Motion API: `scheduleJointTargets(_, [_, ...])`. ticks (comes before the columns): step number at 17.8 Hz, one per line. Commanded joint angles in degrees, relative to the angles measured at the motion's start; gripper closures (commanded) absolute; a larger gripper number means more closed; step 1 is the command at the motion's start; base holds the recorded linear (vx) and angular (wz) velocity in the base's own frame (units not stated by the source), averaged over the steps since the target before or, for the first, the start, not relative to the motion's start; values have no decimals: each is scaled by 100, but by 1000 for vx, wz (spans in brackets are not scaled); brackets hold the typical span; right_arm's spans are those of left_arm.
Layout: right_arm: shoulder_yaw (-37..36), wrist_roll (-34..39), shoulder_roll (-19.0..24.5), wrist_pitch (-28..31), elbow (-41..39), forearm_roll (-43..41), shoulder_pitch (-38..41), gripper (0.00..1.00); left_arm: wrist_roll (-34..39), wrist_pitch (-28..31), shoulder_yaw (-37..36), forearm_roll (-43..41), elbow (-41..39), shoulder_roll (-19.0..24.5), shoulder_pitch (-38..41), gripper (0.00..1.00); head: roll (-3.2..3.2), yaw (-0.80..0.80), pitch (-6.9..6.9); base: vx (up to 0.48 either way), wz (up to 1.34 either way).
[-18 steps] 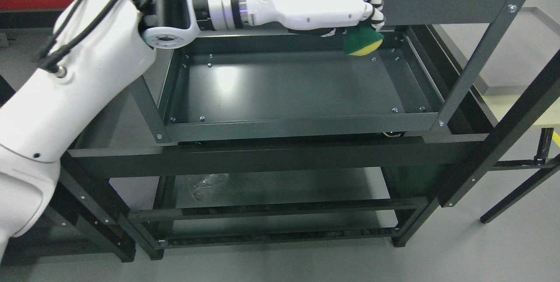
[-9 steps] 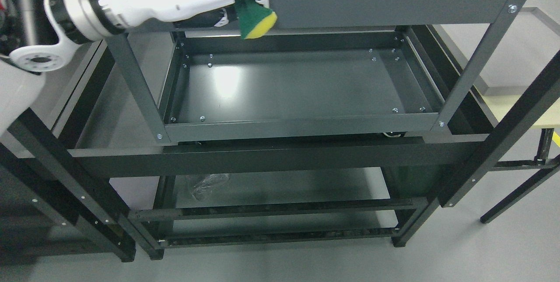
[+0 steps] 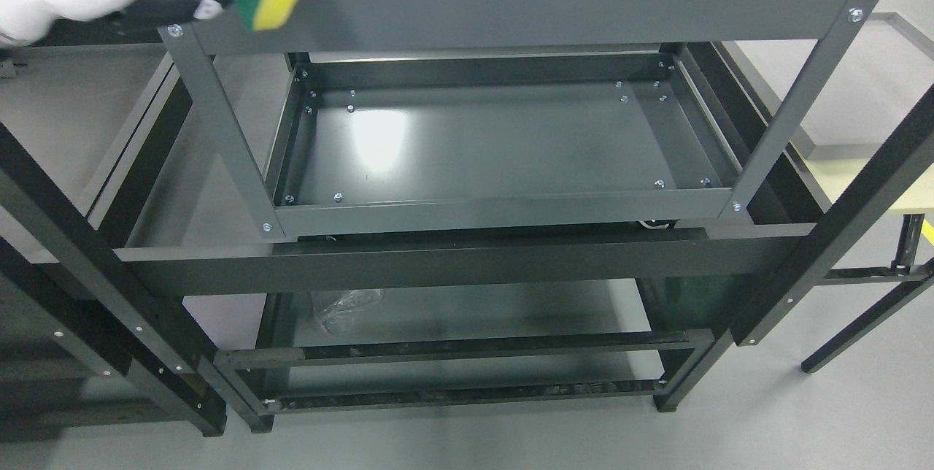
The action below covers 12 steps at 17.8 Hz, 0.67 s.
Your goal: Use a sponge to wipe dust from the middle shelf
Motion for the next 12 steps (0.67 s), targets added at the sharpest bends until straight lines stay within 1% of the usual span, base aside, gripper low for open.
scheduleJointTargets(1, [0,28,-100,415,-100,0,1,0,6,1,900,1570,-264,-316,392,100,0,0,0,0,0])
scheduleJointTargets(3, [0,28,-100,415,-100,0,1,0,15,1,585,2108,-264,-869,655,100,0,0,0,0,0])
scheduleJointTargets(4, [0,19,-100,415,-100,0,1,0,15,1,487,2163,-264,-1142,865,100,0,0,0,0,0])
scheduleJointTargets(7, [0,28,-100,424,-100,0,1,0,24,1,460,2172,-273,-2467,1840,100,0,0,0,0,0])
scheduleJointTargets(9, [0,28,-100,415,-100,0,1,0,15,1,329,2172,-256,-3521,2481,100,0,0,0,0,0])
scheduleJointTargets(12, [0,28,-100,415,-100,0,1,0,41,1,-163,2172,-151,-4446,3159,100,0,0,0,0,0])
